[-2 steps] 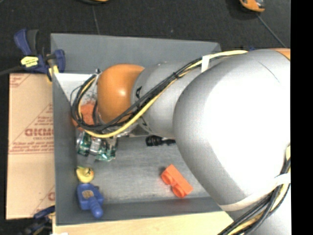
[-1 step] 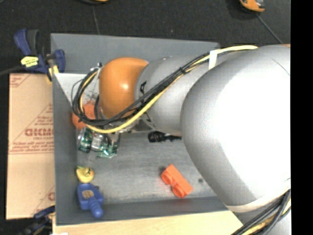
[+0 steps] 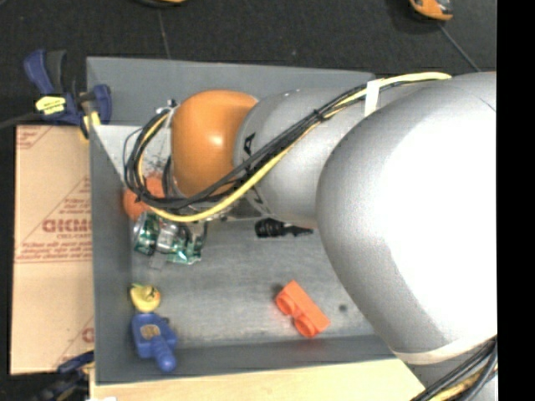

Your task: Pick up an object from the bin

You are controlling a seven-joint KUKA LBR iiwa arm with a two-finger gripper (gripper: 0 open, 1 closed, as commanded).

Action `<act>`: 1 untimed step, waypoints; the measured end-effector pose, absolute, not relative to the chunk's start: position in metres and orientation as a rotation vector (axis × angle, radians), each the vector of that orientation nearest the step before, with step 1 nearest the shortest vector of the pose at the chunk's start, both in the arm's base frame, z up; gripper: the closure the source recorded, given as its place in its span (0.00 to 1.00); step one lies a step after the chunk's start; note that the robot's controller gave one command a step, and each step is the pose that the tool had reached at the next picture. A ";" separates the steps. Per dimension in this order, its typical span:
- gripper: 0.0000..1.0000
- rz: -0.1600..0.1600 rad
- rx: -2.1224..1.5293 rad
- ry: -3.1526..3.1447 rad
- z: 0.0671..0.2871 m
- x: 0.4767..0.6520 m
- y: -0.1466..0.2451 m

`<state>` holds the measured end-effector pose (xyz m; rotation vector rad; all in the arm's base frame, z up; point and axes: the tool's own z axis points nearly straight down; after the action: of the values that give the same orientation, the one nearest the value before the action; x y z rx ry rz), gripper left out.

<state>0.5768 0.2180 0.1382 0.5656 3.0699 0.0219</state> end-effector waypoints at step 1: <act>1.00 0.022 0.567 3.071 0.148 0.577 0.218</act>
Offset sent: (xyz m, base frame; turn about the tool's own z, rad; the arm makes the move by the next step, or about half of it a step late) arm -0.0001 -0.0004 0.0140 0.0006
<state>0.5768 0.2175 0.1481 0.5668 3.0708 0.0220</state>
